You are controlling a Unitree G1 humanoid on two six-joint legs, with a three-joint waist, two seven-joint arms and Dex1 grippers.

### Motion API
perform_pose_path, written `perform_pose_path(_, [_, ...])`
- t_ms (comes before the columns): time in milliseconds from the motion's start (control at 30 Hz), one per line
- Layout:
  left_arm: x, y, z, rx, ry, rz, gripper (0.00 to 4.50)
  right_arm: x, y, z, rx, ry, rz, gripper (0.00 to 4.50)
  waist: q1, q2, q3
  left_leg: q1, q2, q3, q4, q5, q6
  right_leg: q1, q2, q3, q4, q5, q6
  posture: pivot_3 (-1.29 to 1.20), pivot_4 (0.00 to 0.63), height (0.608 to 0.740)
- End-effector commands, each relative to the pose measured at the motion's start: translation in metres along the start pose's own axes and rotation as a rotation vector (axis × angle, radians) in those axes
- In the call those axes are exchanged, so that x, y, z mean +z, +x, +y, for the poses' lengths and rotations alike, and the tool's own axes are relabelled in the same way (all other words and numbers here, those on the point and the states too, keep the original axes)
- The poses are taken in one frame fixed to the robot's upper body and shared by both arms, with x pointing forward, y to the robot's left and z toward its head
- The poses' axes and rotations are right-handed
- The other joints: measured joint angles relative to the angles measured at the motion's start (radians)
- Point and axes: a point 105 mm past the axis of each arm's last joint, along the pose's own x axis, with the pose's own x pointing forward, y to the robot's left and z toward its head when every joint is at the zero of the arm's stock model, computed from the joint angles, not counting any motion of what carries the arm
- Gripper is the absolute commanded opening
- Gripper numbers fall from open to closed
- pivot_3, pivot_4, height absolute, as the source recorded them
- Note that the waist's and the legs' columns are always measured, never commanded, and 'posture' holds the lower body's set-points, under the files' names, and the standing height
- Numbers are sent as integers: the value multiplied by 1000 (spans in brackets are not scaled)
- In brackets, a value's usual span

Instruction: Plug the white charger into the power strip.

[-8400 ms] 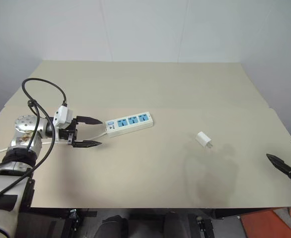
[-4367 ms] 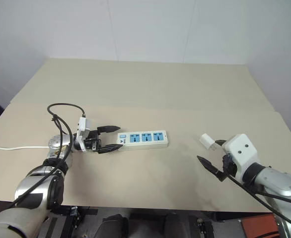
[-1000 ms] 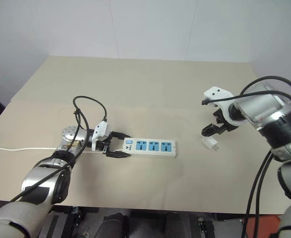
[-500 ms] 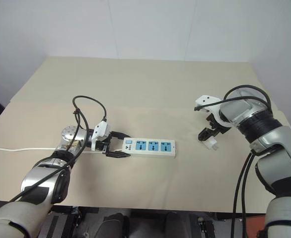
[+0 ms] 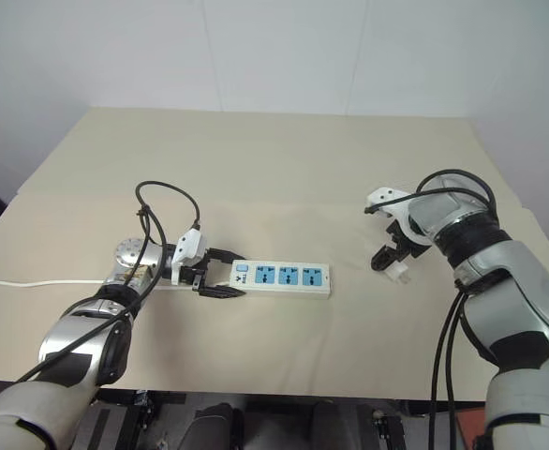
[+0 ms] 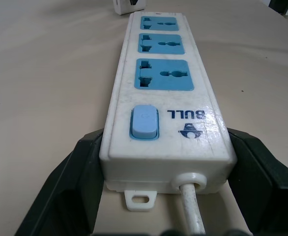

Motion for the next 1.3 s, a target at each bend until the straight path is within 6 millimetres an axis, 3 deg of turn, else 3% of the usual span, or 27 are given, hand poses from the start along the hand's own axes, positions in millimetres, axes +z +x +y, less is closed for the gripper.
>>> perform_pose_path(33, [-6, -3, -4, -12, -6, 30, 3269, 2, -5, -5, -14, 6, -23, 4500, -2, 0, 0, 0, 0, 0, 0, 0, 0, 0, 0, 0, 0, 0, 0, 0, 150, 740])
perform_pose_path(100, [-7, -5, -4, -10, -7, 34, 3269, 2, -3, -5, -11, 12, -27, 4500, -4, 0, 0, 0, 0, 0, 0, 0, 0, 0, 0, 0, 1, 0, 0, 0, 150, 740])
perform_pose_path(200, [-8, -6, -4, -6, -9, 41, 3269, 1, -2, -5, -9, 21, -26, 3868, -7, 0, 0, 0, 0, 0, 0, 0, 0, 0, 0, 0, 1, 0, 0, 0, 150, 740])
perform_pose_path(467, [-10, -7, -4, 0, -11, 51, 3269, 0, 3, -5, -5, 23, -12, 1136, -14, 0, 0, 1, 0, 0, 0, 0, 0, 0, 0, 0, 2, 0, 0, 0, 150, 740])
perform_pose_path(733, [-11, -8, -5, -4, -11, 58, 3269, 8, -11, -5, -35, -49, -37, 1098, -15, 1, -1, 1, 0, 0, 0, 0, 0, 0, 0, 0, 2, 0, 0, 0, 150, 740])
perform_pose_path(967, [-9, -7, -5, -19, -1, 59, 3269, 38, -56, 18, -65, -229, -231, 1098, -15, 2, -1, 1, 0, -1, 0, 0, 0, 0, 0, 0, 2, 0, 0, 0, 150, 740])
perform_pose_path(1100, [-8, -8, -4, -19, 3, 62, 3269, 52, -78, 40, -41, -323, -434, 1098, -14, 2, -1, 1, 0, -1, 0, 0, 0, 1, 0, 0, 2, 0, 0, 0, 150, 740])
perform_pose_path(1167, [-7, -9, -4, -17, 4, 65, 3269, 63, -88, 58, 32, -335, -660, 1098, -13, 1, -1, 1, 0, -1, 0, 0, 0, 1, 0, 0, 1, 0, 0, 0, 150, 740])
perform_pose_path(1300, [-7, -10, -3, -18, 2, 70, 3269, 67, -92, 75, 107, -309, -952, 1098, -13, 1, -1, 3, 0, -2, 0, 0, 0, 3, 1, 0, 2, 0, 0, 0, 150, 740])
